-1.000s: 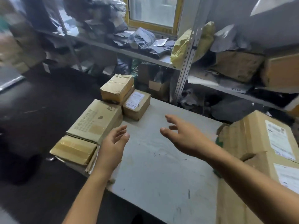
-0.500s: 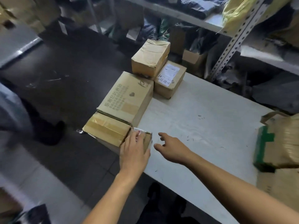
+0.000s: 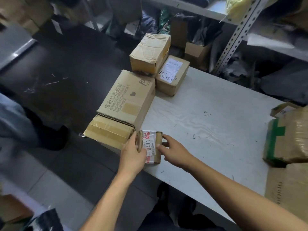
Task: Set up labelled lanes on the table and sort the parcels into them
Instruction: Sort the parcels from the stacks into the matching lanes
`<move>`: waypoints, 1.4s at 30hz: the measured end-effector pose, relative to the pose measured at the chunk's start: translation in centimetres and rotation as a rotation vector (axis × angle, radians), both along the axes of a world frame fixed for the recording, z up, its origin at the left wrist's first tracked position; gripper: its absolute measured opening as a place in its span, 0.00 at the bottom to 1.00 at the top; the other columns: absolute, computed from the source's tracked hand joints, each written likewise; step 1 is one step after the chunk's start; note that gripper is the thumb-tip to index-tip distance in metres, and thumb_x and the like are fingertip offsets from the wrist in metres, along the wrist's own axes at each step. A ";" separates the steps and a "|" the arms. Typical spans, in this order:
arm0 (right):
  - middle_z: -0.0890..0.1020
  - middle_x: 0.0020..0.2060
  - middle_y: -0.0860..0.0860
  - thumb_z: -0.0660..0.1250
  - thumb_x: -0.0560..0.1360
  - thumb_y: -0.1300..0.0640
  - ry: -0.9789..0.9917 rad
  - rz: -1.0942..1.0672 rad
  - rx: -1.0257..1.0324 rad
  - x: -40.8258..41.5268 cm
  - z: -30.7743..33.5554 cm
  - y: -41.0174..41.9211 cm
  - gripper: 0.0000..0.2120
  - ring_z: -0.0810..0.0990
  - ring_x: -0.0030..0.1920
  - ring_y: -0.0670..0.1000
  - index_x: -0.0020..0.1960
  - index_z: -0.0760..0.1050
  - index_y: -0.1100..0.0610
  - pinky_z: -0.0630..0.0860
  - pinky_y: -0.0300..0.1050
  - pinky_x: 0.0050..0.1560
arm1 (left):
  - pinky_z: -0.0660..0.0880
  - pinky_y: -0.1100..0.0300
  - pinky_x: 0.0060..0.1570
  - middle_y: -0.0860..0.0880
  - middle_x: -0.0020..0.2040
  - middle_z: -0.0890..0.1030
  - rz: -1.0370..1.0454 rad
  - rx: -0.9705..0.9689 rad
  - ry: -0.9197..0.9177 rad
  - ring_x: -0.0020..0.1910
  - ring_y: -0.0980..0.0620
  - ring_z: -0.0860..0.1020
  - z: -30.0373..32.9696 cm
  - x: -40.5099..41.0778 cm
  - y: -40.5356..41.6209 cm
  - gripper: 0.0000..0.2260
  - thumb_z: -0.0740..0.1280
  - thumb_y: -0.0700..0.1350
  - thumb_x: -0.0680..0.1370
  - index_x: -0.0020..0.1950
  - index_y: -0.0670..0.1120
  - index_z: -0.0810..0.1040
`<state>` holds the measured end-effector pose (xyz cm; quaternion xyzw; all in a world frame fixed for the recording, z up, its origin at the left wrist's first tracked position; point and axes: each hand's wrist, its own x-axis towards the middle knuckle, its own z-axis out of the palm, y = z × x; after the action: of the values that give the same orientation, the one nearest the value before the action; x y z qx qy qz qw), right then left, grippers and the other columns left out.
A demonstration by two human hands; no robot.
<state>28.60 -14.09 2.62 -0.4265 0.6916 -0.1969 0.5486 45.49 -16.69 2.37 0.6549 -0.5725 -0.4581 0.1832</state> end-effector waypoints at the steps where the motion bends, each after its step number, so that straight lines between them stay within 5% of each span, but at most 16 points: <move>1: 0.77 0.68 0.51 0.62 0.81 0.50 -0.009 -0.017 0.002 0.0 -0.2 0.0 0.25 0.78 0.63 0.50 0.77 0.62 0.47 0.79 0.50 0.61 | 0.76 0.73 0.48 0.53 0.64 0.77 0.012 0.017 0.034 0.53 0.68 0.77 -0.1 0.0 0.2 0.30 0.67 0.37 0.77 0.77 0.52 0.65; 3: 0.77 0.68 0.52 0.62 0.81 0.50 -0.017 -0.028 -0.004 -0.1 -0.5 0.2 0.27 0.79 0.62 0.50 0.78 0.60 0.46 0.80 0.43 0.54 | 0.71 0.79 0.38 0.59 0.56 0.78 0.046 0.043 0.095 0.46 0.76 0.76 -0.6 0.0 0.4 0.27 0.67 0.35 0.78 0.75 0.51 0.69; 8: 0.74 0.71 0.51 0.60 0.82 0.53 -0.040 0.019 -0.033 -0.4 -1.0 1.0 0.27 0.79 0.60 0.47 0.78 0.58 0.41 0.75 0.32 0.48 | 0.76 0.57 0.58 0.53 0.59 0.72 0.064 0.048 0.031 0.61 0.52 0.75 -0.8 -0.9 -0.1 0.23 0.70 0.45 0.78 0.71 0.51 0.71; 14: 0.70 0.74 0.42 0.56 0.80 0.57 -0.131 0.026 -0.018 -1.1 -1.5 1.7 0.28 0.73 0.69 0.48 0.78 0.61 0.41 0.73 0.51 0.69 | 0.69 0.43 0.66 0.39 0.72 0.65 -0.065 0.074 -0.260 0.69 0.38 0.68 -0.8 -4.1 -0.5 0.48 0.74 0.64 0.68 0.77 0.46 0.53; 17: 0.71 0.74 0.44 0.56 0.80 0.60 -0.089 -0.009 0.040 -1.8 -2.5 2.6 0.26 0.74 0.68 0.48 0.77 0.66 0.49 0.74 0.53 0.68 | 0.71 0.48 0.60 0.42 0.69 0.67 -0.101 0.028 -0.313 0.64 0.40 0.71 -1.1 -4.6 -0.8 0.39 0.72 0.64 0.69 0.74 0.57 0.59; 20: 0.79 0.61 0.47 0.57 0.81 0.54 -0.071 -0.095 0.126 -2.0 -3.5 3.6 0.22 0.80 0.60 0.53 0.73 0.70 0.52 0.79 0.55 0.61 | 0.71 0.57 0.46 0.47 0.58 0.75 0.037 0.018 -0.142 0.52 0.48 0.76 -1.5 -4.0 -1.6 0.24 0.74 0.57 0.68 0.60 0.58 0.69; 23: 0.78 0.55 0.46 0.58 0.81 0.45 -0.114 -0.269 0.167 -2.7 -3.7 3.9 0.16 0.80 0.52 0.51 0.66 0.73 0.49 0.83 0.51 0.52 | 0.75 0.57 0.44 0.51 0.54 0.79 0.177 0.026 0.075 0.51 0.52 0.79 -1.8 -4.2 -1.1 0.21 0.76 0.55 0.67 0.54 0.60 0.71; 26: 0.73 0.61 0.46 0.63 0.80 0.43 -0.166 -0.423 0.202 -3.9 -3.5 3.9 0.29 0.77 0.51 0.47 0.78 0.60 0.49 0.83 0.46 0.47 | 0.81 0.48 0.51 0.52 0.54 0.81 0.345 0.105 0.341 0.52 0.52 0.82 -2.1 -5.8 0.2 0.23 0.75 0.58 0.62 0.53 0.61 0.71; 29: 0.71 0.66 0.51 0.64 0.80 0.44 -0.368 -0.629 0.219 -4.8 -3.0 4.4 0.38 0.78 0.58 0.53 0.81 0.47 0.48 0.83 0.48 0.47 | 0.81 0.52 0.49 0.52 0.55 0.81 0.442 0.133 0.500 0.52 0.54 0.82 -2.1 -7.8 1.2 0.24 0.75 0.60 0.59 0.52 0.63 0.71; 34: 0.82 0.58 0.50 0.59 0.82 0.43 -0.580 -0.689 0.164 -6.8 -2.3 5.2 0.17 0.82 0.55 0.57 0.68 0.70 0.46 0.82 0.54 0.47 | 0.80 0.53 0.51 0.48 0.57 0.81 0.419 0.163 0.633 0.55 0.52 0.82 -2.2 -10.7 2.8 0.28 0.77 0.57 0.60 0.56 0.58 0.72; 37: 0.85 0.53 0.47 0.63 0.81 0.45 -0.561 -0.728 0.104 -8.2 -1.7 5.7 0.14 0.84 0.53 0.55 0.66 0.71 0.44 0.81 0.55 0.49 | 0.80 0.57 0.45 0.48 0.56 0.81 0.358 0.170 0.667 0.52 0.54 0.83 -1.9 -12.0 3.6 0.28 0.77 0.56 0.59 0.56 0.58 0.71; 42: 0.76 0.64 0.49 0.66 0.79 0.44 -0.389 -0.850 -0.068 -12.2 -0.9 6.4 0.19 0.76 0.64 0.53 0.68 0.67 0.46 0.75 0.51 0.53 | 0.80 0.60 0.39 0.47 0.55 0.83 0.237 0.179 0.760 0.51 0.50 0.84 -0.4 -12.0 0.3 0.25 0.75 0.54 0.61 0.57 0.56 0.75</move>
<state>16.45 -7.68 1.69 -0.0780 0.6824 -0.5030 0.5246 33.52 -16.40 1.98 0.5136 -0.3425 -0.6912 0.3757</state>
